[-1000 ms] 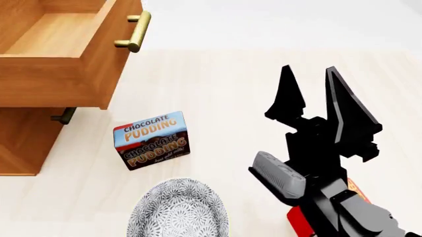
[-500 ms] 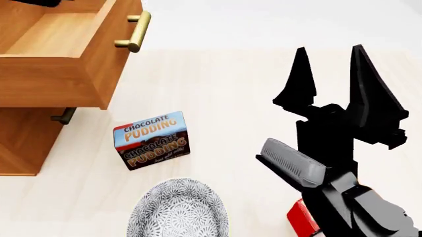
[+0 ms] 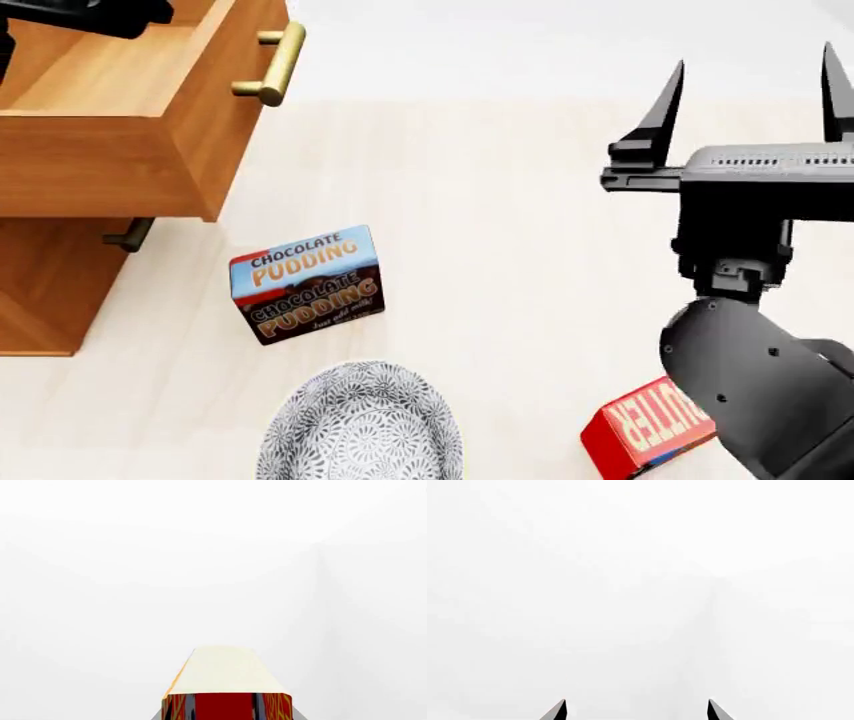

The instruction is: Put the butter at the front in the top drawer of the cabinet and close it.

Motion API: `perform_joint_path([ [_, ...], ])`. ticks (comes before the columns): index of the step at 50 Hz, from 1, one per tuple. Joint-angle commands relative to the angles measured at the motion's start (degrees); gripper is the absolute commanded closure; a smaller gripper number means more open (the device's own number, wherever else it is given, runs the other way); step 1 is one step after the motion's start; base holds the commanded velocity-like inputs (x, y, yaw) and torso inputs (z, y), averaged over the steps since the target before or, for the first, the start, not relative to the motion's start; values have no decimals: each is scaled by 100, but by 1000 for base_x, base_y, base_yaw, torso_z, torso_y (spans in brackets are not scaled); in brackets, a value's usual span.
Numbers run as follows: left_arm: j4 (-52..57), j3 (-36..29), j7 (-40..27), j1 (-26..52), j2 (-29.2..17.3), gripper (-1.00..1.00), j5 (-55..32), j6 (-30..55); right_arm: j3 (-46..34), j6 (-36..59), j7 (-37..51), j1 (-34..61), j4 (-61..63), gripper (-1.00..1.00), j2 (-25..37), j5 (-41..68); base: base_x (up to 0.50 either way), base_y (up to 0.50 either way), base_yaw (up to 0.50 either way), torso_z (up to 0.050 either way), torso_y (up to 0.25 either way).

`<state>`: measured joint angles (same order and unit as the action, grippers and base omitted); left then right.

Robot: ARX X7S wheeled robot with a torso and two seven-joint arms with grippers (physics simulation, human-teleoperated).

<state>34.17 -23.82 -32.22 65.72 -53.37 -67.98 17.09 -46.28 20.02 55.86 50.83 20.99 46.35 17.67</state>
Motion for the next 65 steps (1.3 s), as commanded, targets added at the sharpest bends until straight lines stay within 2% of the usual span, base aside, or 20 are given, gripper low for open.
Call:
perform_joint_path([
  [1,21,171,-24,69,27,100,129,-91,761,-514,-554,-252,-188,-100,-35,1830,0,0,0,0,0],
  [16,-57,152,-111,37,54,100,320,-78,751,-555,-587,-324,-215,-100,-55,1834,0,0,0,0,1],
  [47,-949,150,-300,57,77,100,450,125,730,-568,-612,-391,-132,-100,-65,1798,0,0,0,1,1],
  [65,-1728,-31,-72,-27,251,100,663,174,762,-588,-638,-405,-168,-100,-69,1814,0,0,0,0,1],
])
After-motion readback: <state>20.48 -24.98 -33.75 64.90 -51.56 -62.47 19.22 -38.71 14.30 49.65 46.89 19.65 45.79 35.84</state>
